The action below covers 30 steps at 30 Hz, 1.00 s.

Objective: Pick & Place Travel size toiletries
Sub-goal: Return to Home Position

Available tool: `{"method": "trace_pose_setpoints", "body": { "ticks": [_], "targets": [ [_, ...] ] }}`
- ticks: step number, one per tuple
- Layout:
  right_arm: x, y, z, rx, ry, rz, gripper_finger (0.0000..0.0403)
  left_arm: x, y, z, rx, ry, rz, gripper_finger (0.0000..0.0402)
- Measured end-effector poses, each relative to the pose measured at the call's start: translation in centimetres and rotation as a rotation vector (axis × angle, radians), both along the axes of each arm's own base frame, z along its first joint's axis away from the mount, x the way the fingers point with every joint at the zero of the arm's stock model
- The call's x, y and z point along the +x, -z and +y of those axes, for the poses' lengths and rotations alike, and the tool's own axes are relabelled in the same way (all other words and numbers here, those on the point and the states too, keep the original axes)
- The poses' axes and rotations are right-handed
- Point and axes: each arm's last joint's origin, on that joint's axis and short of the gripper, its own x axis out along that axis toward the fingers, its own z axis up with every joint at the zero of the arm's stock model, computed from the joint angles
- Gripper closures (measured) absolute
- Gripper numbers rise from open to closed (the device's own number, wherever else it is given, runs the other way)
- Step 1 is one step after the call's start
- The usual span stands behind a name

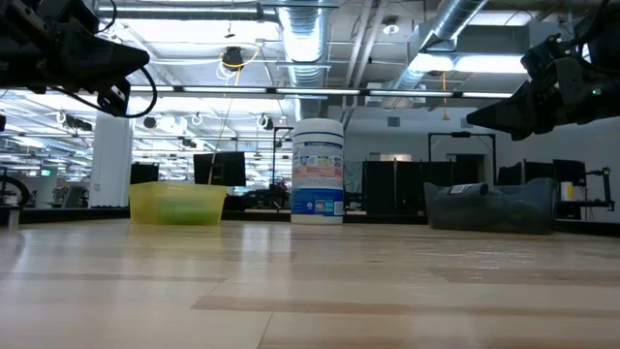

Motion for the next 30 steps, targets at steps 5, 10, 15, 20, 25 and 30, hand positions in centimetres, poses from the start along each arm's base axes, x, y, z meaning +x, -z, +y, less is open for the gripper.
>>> {"method": "trace_pose_setpoints", "body": {
  "ticks": [5, 10, 15, 20, 25, 30],
  "targets": [
    [0.0, 0.0, 0.0, 0.0, 0.0, -0.001, 0.0403, 0.1, 0.1, 0.0, 0.002, 0.002, 0.014, 0.0401],
    [0.0, 0.0, 0.0, 0.0, 0.0, 0.0, 0.0403, 0.4, 0.4, -0.1, 0.009, 0.002, 0.057, 0.0401],
    [0.0, 0.0, 0.0, 0.0, 0.0, 0.0, 0.0403, 0.7, 0.7, -0.1, 0.014, 0.002, 0.091, 0.0401],
    [0.0, 0.0, 0.0, 0.0, 0.0, 0.0, 0.0403, 0.9, 1.0, -0.2, 0.019, 0.002, 0.125, 0.0401],
    [0.0, 0.0, 0.0, 0.0, 0.0, -0.001, 0.0403, 1.0, 1.2, -0.2, 0.023, 0.001, 0.15, 0.0401],
    [0.0, 0.0, 0.0, 0.0, 0.0, -0.001, 0.0403, 1.2, 1.4, -0.2, 0.026, 0.002, 0.167, 0.0401]
  ]
}}
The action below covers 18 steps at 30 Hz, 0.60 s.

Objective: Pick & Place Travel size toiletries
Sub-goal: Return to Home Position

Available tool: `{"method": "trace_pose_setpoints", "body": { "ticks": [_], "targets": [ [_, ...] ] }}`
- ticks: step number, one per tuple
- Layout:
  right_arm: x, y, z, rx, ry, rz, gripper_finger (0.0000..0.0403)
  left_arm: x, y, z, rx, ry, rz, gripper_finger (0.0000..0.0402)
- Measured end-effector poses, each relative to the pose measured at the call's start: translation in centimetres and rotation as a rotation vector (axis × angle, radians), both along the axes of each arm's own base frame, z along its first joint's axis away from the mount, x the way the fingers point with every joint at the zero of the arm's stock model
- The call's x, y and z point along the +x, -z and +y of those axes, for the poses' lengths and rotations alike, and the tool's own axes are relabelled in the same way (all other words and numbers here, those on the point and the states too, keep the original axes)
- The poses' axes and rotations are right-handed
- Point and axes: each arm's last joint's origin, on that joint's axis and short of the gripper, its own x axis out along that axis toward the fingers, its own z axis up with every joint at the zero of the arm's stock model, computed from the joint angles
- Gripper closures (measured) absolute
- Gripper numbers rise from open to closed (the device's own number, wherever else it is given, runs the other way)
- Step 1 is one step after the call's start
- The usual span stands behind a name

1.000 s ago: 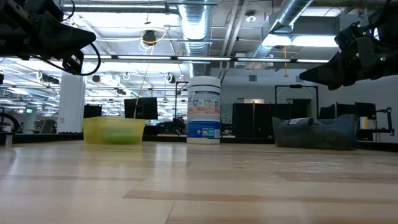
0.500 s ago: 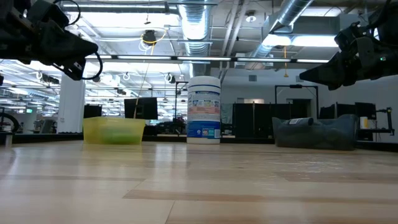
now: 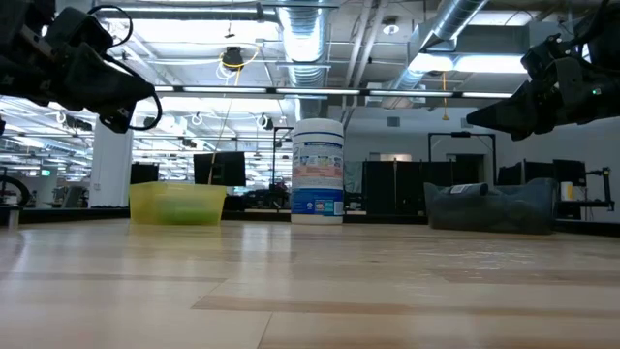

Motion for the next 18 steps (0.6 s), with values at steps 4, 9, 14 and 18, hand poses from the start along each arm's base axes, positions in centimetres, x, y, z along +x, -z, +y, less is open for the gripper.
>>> {"method": "trace_pose_setpoints", "body": {
  "ticks": [4, 9, 14, 18],
  "targets": [
    [0.0, 0.0, 0.0, 0.0, 0.0, 0.0, 0.0403, 0.07, 0.1, -0.01, 0.002, 0.0, 0.011, 0.0401],
    [0.0, 0.0, 0.0, 0.0, 0.0, 0.0, 0.0403, 0.1, 0.07, -0.01, 0.001, 0.0, 0.009, 0.0401],
    [0.0, 0.0, 0.0, 0.0, 0.0, 0.0, 0.0403, 0.1, 0.04, -0.02, 0.001, 0.0, 0.006, 0.0401],
    [0.0, 0.0, 0.0, 0.0, 0.0, 0.0, 0.0403, 0.1, 0.0, -0.01, 0.0, 0.0, 0.001, 0.0401]
  ]
}}
